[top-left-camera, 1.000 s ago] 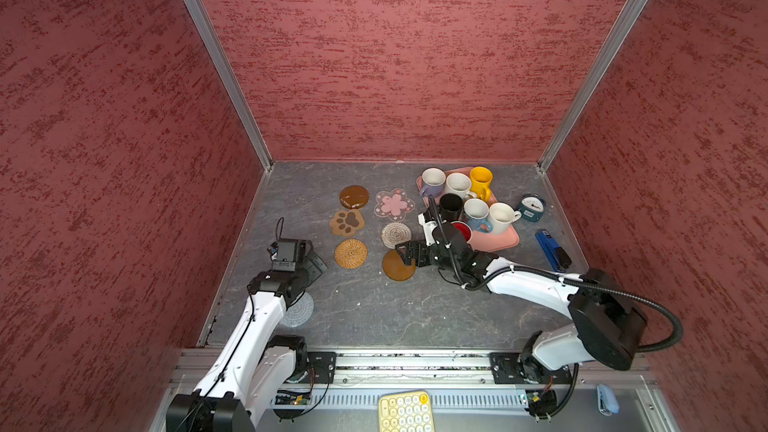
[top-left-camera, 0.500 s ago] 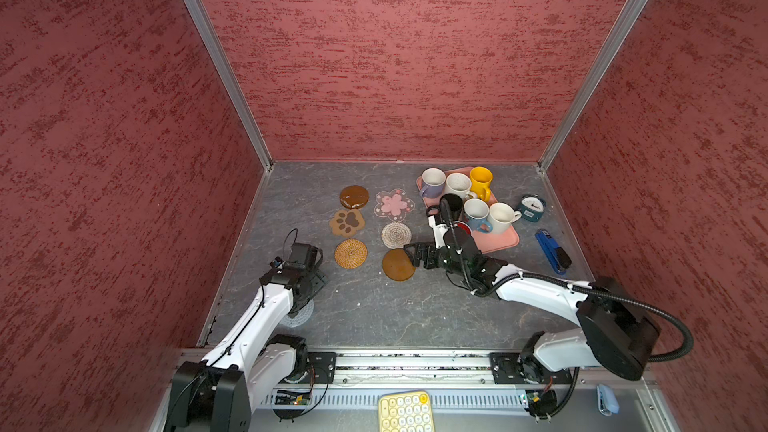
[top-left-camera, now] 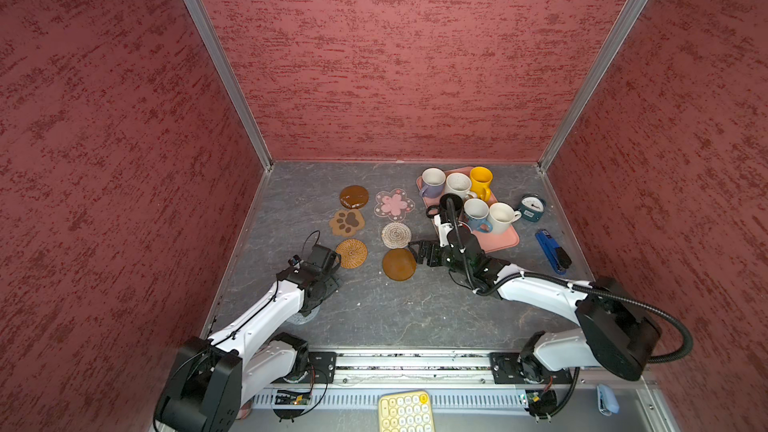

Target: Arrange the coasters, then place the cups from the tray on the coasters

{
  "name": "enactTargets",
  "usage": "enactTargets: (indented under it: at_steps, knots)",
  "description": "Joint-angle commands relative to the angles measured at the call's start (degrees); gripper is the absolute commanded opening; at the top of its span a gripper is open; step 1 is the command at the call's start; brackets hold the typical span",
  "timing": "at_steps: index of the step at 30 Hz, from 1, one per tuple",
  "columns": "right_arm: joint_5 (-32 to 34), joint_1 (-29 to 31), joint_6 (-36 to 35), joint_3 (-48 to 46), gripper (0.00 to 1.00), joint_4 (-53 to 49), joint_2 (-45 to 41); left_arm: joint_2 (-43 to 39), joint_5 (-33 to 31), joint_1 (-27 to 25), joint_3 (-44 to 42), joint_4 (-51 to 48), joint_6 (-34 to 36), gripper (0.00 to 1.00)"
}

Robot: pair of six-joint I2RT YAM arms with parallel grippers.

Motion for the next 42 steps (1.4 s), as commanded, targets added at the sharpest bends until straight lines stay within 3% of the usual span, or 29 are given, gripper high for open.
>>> enactTargets:
  at_steps: [1,18,35,42]
  knots:
    - [1.54,-0.61,0.81,-0.61,0.97,2.30,-1.63,1.96,1.61,-3.20,0.16,3.18,-4.08,0.92]
    - [0.99,-2.63,1.23,-1.58,0.97,2.46,-2.72,17.66,1.76,-17.16,9.58,11.67,-8.67,0.93]
    - [-0.27,-5.86,1.84,-2.91,0.97,2.66,-4.26,21.39,1.59,-21.48,13.87,11.25,-9.65,0.93]
    - [-2.71,-5.91,-2.42,-0.44,0.96,-0.26,-6.18,18.78,0.36,-21.48,16.63,8.57,-6.78,0.94]
